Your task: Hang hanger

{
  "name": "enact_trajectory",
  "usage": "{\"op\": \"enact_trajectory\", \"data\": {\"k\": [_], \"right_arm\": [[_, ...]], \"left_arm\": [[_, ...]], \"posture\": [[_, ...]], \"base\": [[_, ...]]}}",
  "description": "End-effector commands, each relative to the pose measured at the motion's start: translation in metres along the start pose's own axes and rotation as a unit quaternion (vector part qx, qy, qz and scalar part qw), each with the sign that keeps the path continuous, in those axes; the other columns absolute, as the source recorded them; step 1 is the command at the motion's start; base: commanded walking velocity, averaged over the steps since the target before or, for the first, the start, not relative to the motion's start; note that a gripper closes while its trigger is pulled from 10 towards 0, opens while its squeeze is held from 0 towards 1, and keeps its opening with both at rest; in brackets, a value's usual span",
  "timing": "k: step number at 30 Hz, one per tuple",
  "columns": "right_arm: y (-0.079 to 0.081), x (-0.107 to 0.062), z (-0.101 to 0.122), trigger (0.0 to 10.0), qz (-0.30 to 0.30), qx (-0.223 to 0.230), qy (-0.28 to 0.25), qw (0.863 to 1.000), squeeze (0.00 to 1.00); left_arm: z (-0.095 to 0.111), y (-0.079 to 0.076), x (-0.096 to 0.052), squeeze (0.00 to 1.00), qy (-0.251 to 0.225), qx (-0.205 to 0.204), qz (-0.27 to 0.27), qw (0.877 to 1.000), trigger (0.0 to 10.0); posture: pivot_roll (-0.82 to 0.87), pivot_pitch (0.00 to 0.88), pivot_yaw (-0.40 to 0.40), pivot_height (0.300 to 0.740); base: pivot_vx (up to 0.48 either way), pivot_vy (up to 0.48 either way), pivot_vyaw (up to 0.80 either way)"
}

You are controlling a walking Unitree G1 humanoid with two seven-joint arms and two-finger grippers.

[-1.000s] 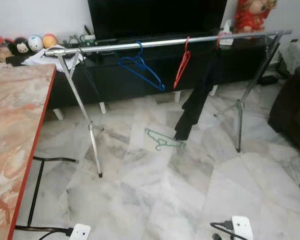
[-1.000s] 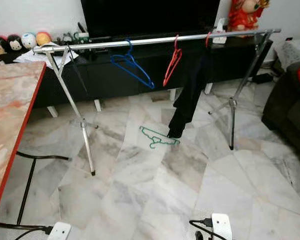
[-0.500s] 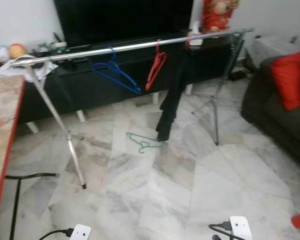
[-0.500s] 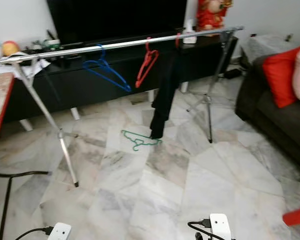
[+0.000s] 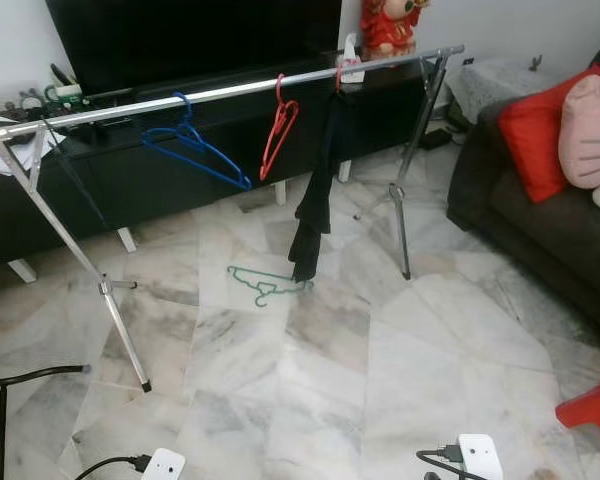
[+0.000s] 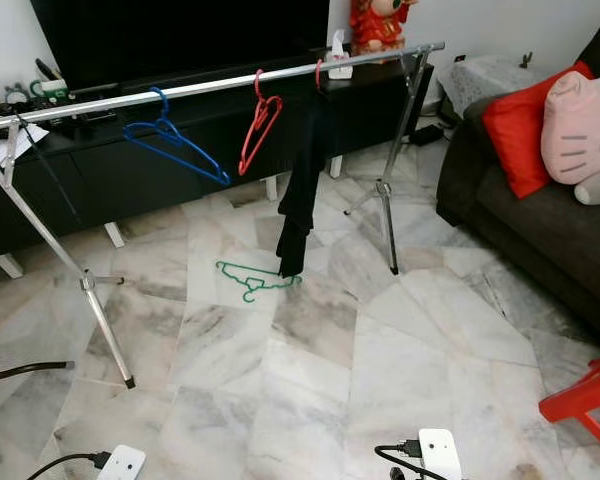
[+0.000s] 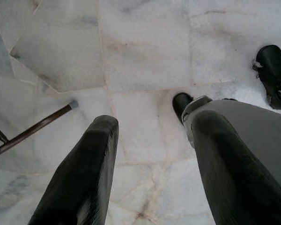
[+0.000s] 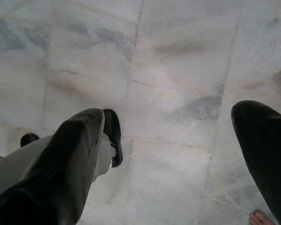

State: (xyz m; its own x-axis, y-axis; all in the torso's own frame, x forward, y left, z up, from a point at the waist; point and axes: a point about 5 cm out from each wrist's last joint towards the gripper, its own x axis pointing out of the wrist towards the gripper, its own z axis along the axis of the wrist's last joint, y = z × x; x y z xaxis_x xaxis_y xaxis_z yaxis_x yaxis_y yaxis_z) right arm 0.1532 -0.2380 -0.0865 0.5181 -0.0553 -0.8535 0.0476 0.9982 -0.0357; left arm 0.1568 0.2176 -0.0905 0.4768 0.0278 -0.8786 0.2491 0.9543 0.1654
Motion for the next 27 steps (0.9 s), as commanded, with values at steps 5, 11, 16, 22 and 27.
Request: {"op": "enact_trajectory", "data": {"k": [5, 11, 16, 22, 27], "right_arm": [[-0.0021, -0.0008, -0.0031, 10.0, -0.003, -0.001, 0.006, 1.000, 0.00], [-0.0022, -0.0006, -0.0019, 10.0, -0.005, 0.003, 0.004, 1.000, 0.00], [-0.0020, -0.0005, -0.0017, 10.0, -0.004, 0.004, 0.004, 1.000, 0.00], [-0.0020, -0.0004, -0.0009, 10.0, -0.004, 0.006, 0.003, 1.000, 0.00], [-0.0017, -0.0003, -0.0003, 10.0, -0.002, 0.005, 0.003, 1.000, 0.00]], "left_arm": [[-0.0061, -0.0005, -0.0008, 0.00, 0.013, 0.002, -0.005, 1.000, 10.0], [-0.0051, 0.0002, -0.0006, 0.00, 0.013, 0.002, -0.003, 1.000, 10.0], [-0.0048, 0.0006, -0.0007, 0.00, 0.012, 0.002, -0.003, 1.000, 10.0], [-0.0044, 0.0012, -0.0006, 0.00, 0.012, 0.000, -0.002, 1.000, 10.0], [-0.0029, 0.0017, -0.0005, 0.00, 0.010, 0.013, -0.004, 1.000, 10.0]], "posture": [[-0.06, 0.000, -0.015, 0.740], [-0.06, 0.000, -0.015, 0.740], [-0.06, 0.002, -0.015, 0.740], [-0.06, 0.019, -0.016, 0.740], [-0.06, 0.027, -0.015, 0.740]], "base": [[0.000, -0.125, -0.62], [0.000, 0.000, -0.61], [0.000, 0.000, -0.61], [0.000, 0.000, -0.61], [0.000, 0.000, -0.61]]}}
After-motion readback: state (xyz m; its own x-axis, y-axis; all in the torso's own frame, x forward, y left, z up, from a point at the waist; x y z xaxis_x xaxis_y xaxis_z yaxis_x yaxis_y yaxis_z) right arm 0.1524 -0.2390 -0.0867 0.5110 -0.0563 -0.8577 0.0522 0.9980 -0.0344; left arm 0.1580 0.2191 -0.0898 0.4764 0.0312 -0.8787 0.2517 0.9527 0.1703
